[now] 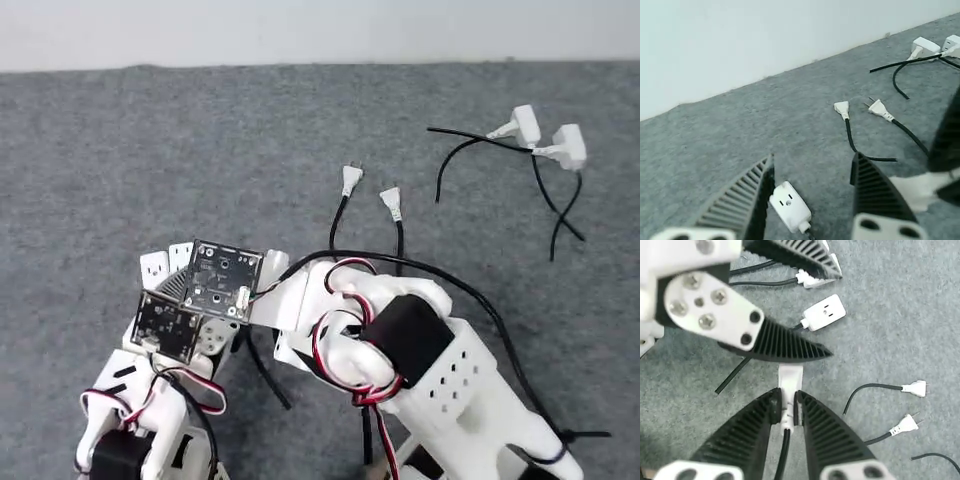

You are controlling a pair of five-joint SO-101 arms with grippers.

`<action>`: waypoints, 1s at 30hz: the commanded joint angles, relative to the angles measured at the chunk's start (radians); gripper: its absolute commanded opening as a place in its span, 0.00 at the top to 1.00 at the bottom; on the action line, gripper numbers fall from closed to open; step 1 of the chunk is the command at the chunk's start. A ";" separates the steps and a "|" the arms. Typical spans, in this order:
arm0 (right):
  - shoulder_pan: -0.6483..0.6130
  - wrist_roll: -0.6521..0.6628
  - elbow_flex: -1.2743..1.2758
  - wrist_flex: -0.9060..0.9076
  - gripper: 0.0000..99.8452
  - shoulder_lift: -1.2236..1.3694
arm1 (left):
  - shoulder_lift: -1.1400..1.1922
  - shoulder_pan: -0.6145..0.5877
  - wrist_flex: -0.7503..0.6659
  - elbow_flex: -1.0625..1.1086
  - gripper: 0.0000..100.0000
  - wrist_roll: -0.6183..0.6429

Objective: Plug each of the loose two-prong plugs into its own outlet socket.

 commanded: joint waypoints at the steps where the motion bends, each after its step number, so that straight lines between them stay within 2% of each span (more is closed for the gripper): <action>1: -0.007 -0.023 -0.009 -0.041 0.99 -0.030 | -0.017 0.015 0.009 0.004 0.75 -0.014; 15: -0.048 -0.044 0.037 -0.054 0.99 -0.031 | -0.017 0.005 0.017 0.025 0.76 -0.014; 19: -0.015 -0.052 0.166 -0.096 0.99 -0.041 | -0.017 -0.117 -0.031 0.039 0.76 -0.009; 21: 0.019 -0.054 0.278 -0.133 0.99 -0.047 | -0.017 -0.204 -0.109 0.085 0.75 -0.008; 23: 0.061 -0.054 0.419 -0.205 0.99 -0.071 | -0.017 -0.242 -0.215 0.163 0.75 -0.014; 25: 0.094 -0.054 0.531 -0.260 0.99 -0.125 | -0.017 -0.224 -0.325 0.260 0.75 -0.063; 26: 0.099 -0.054 0.566 -0.271 0.99 -0.165 | -0.017 -0.226 -0.356 0.302 0.75 -0.126; 28: 0.097 -0.054 0.606 -0.268 0.99 -0.255 | -0.017 -0.262 -0.358 0.371 0.76 -0.249; 30: 0.097 -0.058 0.629 -0.237 0.99 -0.357 | -0.014 -0.302 -0.288 0.378 0.76 -0.304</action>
